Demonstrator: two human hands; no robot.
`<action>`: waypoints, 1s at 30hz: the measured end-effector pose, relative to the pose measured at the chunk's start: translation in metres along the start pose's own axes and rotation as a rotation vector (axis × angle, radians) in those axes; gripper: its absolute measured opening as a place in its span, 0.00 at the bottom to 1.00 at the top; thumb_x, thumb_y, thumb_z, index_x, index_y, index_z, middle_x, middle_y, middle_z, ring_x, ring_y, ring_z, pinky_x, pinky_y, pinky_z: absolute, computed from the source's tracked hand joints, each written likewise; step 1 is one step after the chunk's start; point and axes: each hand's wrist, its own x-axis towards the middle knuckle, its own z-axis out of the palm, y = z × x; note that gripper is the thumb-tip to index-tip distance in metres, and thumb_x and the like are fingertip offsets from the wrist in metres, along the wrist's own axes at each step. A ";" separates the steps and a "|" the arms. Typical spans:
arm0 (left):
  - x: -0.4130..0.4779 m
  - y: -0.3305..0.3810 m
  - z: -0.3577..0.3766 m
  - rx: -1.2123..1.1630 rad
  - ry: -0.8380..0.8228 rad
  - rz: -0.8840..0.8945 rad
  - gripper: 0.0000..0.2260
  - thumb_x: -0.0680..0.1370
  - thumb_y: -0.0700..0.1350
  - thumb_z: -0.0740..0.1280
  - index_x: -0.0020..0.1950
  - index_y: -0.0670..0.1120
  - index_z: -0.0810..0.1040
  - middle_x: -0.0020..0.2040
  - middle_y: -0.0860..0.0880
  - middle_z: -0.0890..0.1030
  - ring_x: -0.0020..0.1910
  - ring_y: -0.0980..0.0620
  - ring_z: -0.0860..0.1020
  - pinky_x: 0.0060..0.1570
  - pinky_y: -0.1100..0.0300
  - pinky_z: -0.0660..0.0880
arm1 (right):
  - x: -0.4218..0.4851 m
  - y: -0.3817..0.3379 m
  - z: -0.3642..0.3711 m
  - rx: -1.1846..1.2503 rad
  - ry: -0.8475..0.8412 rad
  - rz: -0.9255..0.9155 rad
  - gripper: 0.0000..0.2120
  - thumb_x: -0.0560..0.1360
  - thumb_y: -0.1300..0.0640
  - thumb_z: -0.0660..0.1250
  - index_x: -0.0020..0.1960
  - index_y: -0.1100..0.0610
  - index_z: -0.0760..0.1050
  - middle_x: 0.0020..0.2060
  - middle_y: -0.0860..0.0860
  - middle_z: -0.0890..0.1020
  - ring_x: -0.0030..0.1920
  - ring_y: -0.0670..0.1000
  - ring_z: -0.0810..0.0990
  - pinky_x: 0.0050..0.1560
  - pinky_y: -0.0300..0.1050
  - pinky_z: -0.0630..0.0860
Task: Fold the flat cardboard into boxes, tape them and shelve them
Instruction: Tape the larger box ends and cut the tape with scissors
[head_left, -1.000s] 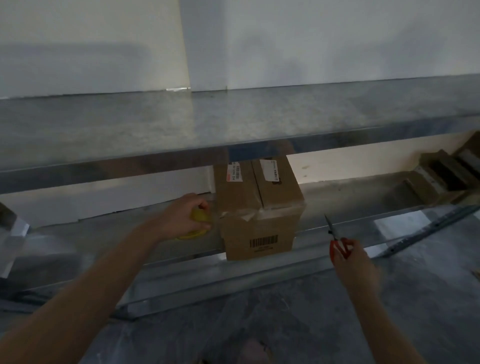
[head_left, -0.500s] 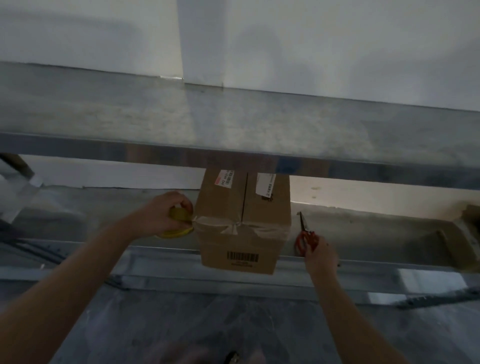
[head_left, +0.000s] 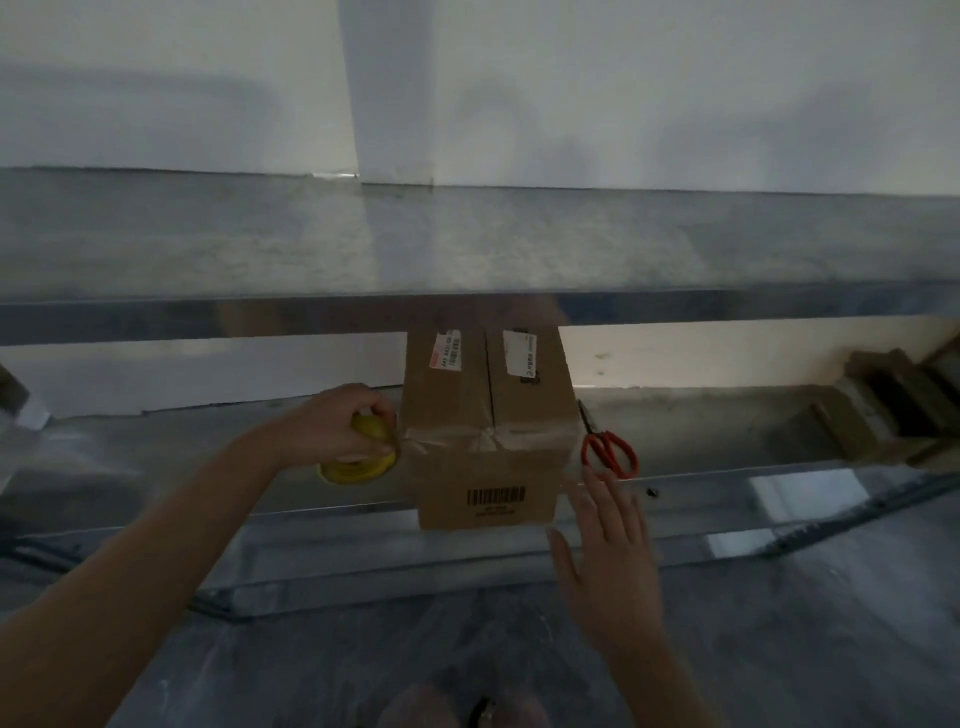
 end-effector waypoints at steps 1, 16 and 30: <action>0.000 -0.001 -0.002 0.007 -0.009 0.010 0.13 0.71 0.52 0.75 0.53 0.59 0.76 0.55 0.56 0.74 0.51 0.58 0.73 0.43 0.65 0.69 | 0.000 -0.024 -0.001 0.007 0.049 -0.034 0.27 0.80 0.44 0.56 0.76 0.52 0.61 0.76 0.52 0.65 0.77 0.53 0.57 0.76 0.56 0.57; -0.004 -0.020 -0.014 0.057 -0.049 0.148 0.15 0.71 0.52 0.75 0.55 0.54 0.77 0.53 0.55 0.75 0.53 0.54 0.74 0.51 0.58 0.72 | 0.068 -0.153 0.030 -0.035 -0.068 -0.036 0.22 0.83 0.46 0.54 0.76 0.42 0.61 0.76 0.51 0.65 0.78 0.57 0.56 0.76 0.63 0.51; -0.003 -0.034 -0.040 0.096 -0.047 0.218 0.12 0.73 0.47 0.74 0.54 0.52 0.77 0.53 0.54 0.74 0.51 0.56 0.72 0.41 0.71 0.64 | 0.070 -0.145 0.031 -0.058 -0.029 -0.083 0.22 0.82 0.45 0.56 0.75 0.44 0.62 0.74 0.52 0.67 0.77 0.59 0.57 0.75 0.65 0.54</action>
